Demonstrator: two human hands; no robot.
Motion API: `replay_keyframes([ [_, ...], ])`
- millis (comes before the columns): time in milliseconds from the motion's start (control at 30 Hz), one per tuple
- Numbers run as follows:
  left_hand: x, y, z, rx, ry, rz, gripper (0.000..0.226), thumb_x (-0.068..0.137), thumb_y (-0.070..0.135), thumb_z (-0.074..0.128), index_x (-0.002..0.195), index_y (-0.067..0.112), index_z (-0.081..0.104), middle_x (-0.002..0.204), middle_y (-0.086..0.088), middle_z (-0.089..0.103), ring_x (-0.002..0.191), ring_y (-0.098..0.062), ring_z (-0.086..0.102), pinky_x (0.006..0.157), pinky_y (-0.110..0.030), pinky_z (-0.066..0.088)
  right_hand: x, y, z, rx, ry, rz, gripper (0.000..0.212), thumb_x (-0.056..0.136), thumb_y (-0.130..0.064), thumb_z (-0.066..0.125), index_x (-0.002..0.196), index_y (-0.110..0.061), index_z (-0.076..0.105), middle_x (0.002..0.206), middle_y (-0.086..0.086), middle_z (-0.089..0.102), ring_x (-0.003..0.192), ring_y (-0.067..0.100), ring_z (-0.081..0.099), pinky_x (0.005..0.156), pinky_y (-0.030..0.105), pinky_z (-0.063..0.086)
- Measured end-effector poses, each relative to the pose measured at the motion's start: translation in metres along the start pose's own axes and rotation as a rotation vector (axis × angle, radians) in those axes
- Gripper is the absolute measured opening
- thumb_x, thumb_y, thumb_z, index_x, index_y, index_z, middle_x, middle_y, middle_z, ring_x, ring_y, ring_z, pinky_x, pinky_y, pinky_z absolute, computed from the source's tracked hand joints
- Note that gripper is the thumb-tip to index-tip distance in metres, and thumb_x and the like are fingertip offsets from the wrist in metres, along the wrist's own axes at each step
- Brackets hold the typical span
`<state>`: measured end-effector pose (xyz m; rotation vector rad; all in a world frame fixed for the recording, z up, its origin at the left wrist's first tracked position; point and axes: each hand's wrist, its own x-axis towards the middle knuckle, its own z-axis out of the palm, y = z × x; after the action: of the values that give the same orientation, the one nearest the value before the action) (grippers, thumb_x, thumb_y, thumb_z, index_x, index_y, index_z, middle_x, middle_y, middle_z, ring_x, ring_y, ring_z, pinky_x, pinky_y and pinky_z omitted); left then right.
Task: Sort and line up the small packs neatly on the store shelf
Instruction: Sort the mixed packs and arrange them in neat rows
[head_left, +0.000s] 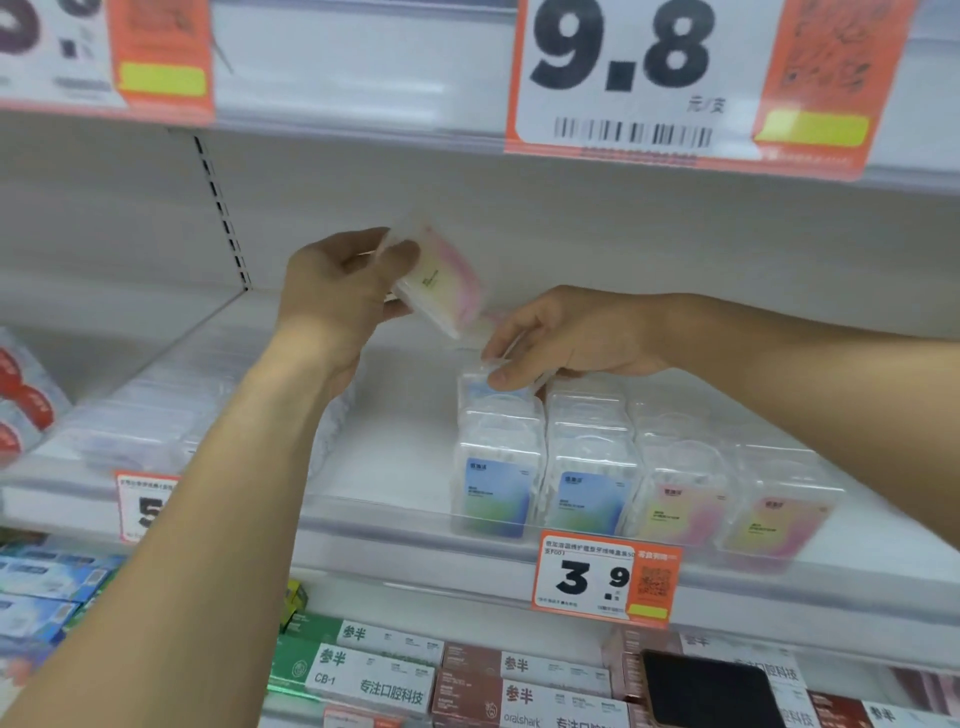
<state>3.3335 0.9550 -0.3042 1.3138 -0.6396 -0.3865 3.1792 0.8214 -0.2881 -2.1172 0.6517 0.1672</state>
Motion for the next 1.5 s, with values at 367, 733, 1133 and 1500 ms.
replay_keyframes([
  [367,-0.006,-0.006,0.023,0.212,-0.121,0.039,0.024,0.082,0.01,0.071,0.105,0.013,0.068,0.106,-0.013,0.07,0.098,-0.029,0.068,0.085,-0.047,0.057,-0.003,0.012,-0.011,0.025,-0.067,0.062,0.031,0.086,-0.025,0.073,0.113,-0.011,0.072,0.108,0.004,0.07,0.097,0.016,0.062,0.1,0.033,0.048],
  [733,-0.028,0.001,0.062,0.246,-0.361,0.34,0.031,0.088,0.009,0.068,0.117,0.013,0.057,0.11,0.0,0.067,0.099,-0.009,0.067,0.08,-0.018,0.051,-0.049,0.016,-0.034,-0.071,0.48,-0.433,0.061,0.078,-0.037,0.08,0.13,-0.031,0.05,0.121,-0.008,0.057,0.103,0.005,0.062,0.084,0.021,0.053],
  [1133,-0.044,-0.009,0.073,1.138,-0.786,0.089,0.043,0.088,0.063,0.041,0.119,0.039,0.057,0.119,0.016,0.059,0.109,-0.009,0.055,0.093,-0.027,0.041,-0.12,0.136,-0.075,0.243,0.645,-0.016,0.028,0.08,-0.012,0.077,0.107,-0.019,0.071,0.113,0.007,0.071,0.104,0.023,0.07,0.09,0.044,0.058],
  [1500,-0.039,-0.009,0.075,1.15,-0.816,0.044,0.04,0.084,0.065,0.042,0.106,0.04,0.063,0.113,0.016,0.062,0.108,-0.009,0.057,0.097,-0.03,0.043,-0.116,0.172,-0.042,0.521,0.351,-0.02,0.017,0.09,-0.022,0.066,0.105,-0.017,0.073,0.095,-0.001,0.071,0.082,0.012,0.061,0.083,0.033,0.043],
])
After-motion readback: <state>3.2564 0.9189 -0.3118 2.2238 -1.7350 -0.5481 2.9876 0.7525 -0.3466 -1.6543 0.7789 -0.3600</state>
